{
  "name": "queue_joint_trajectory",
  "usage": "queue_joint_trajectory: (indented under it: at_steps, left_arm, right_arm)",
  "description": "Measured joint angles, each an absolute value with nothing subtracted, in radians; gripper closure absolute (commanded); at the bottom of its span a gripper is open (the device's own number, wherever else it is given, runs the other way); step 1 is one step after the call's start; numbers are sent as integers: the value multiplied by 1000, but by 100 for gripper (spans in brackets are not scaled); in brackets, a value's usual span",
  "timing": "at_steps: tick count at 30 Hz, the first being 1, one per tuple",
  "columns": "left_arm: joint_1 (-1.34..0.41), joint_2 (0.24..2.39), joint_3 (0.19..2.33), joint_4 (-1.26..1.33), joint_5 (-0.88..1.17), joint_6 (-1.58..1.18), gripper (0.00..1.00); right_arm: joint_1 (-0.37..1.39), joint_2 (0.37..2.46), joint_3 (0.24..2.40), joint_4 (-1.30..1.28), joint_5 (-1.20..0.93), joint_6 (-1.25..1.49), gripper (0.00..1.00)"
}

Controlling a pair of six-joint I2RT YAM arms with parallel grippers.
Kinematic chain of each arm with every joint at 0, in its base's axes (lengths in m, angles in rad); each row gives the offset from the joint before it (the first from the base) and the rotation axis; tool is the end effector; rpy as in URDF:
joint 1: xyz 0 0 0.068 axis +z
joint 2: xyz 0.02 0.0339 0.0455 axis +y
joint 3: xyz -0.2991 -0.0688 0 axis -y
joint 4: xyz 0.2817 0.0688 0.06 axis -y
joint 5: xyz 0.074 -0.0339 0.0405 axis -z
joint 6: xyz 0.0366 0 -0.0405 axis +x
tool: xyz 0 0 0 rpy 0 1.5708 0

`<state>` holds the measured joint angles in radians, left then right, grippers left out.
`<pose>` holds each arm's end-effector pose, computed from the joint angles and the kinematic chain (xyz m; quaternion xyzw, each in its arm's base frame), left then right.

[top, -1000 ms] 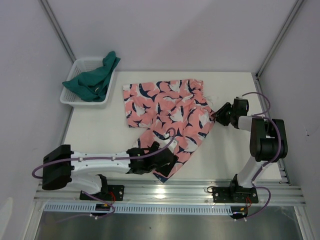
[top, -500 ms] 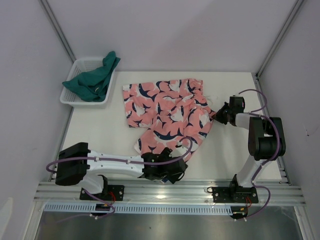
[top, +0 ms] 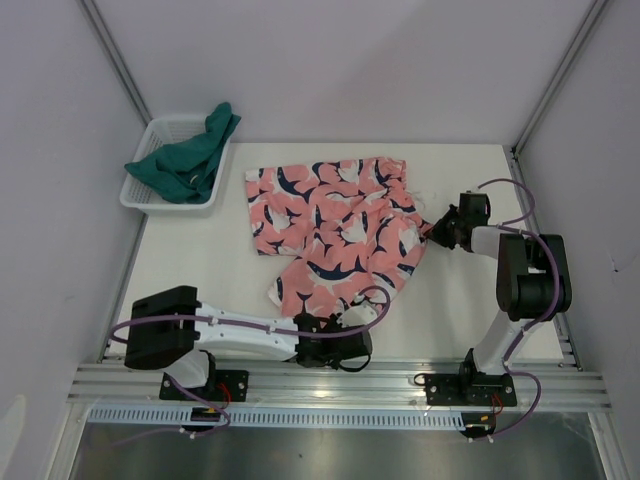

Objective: Fold and stack the shorts
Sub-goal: Flatten the shorts out

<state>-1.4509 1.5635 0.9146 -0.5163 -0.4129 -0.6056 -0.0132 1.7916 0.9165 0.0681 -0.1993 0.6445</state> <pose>0.0530 -0.3169 0.1914 0.3556 0.8913 -0.0652 0.2737 0.3882 0.0021 0.1482 0.2631 0.8859 0.2029 0.3239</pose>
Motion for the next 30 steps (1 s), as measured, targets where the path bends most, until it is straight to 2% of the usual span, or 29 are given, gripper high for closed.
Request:
queue_joint_trajectory:
  at_steps: [2, 4, 5, 7, 21, 23, 24, 25, 29, 30]
  left_arm:
    - [-1451, 1581, 889, -496, -406, -605, 67]
    - [-1451, 1591, 867, -480, -389, -606, 74]
    - [-1451, 1592, 855, -471, -379, -606, 79]
    - [-1452, 1588, 841, -448, -369, -605, 99]
    - [-1454, 1522, 765, -377, -336, -630, 100]
    - [-1454, 1496, 750, -390, -336, -636, 93]
    - [-1455, 1478, 747, -403, -336, -640, 80]
    - [-1456, 1459, 746, -416, -336, -643, 75]
    - [-1460, 1378, 747, -448, -341, -658, 66]
    - [-1462, 1364, 751, -459, -344, -658, 59]
  right_arm:
    - [-17, 1792, 916, 64, -199, 643, 100]
    - [-23, 1792, 916, 60, -199, 642, 100]
    - [-26, 1792, 916, 57, -199, 642, 100]
    - [-29, 1792, 916, 52, -199, 642, 100]
    - [-64, 1790, 921, 22, -200, 635, 100]
    - [-63, 1790, 921, 20, -200, 635, 100]
    - [-63, 1790, 921, 20, -200, 635, 100]
    - [-63, 1790, 921, 21, -200, 635, 100]
    - [-64, 1790, 921, 22, -200, 635, 100]
    - [-64, 1790, 921, 22, -200, 635, 100]
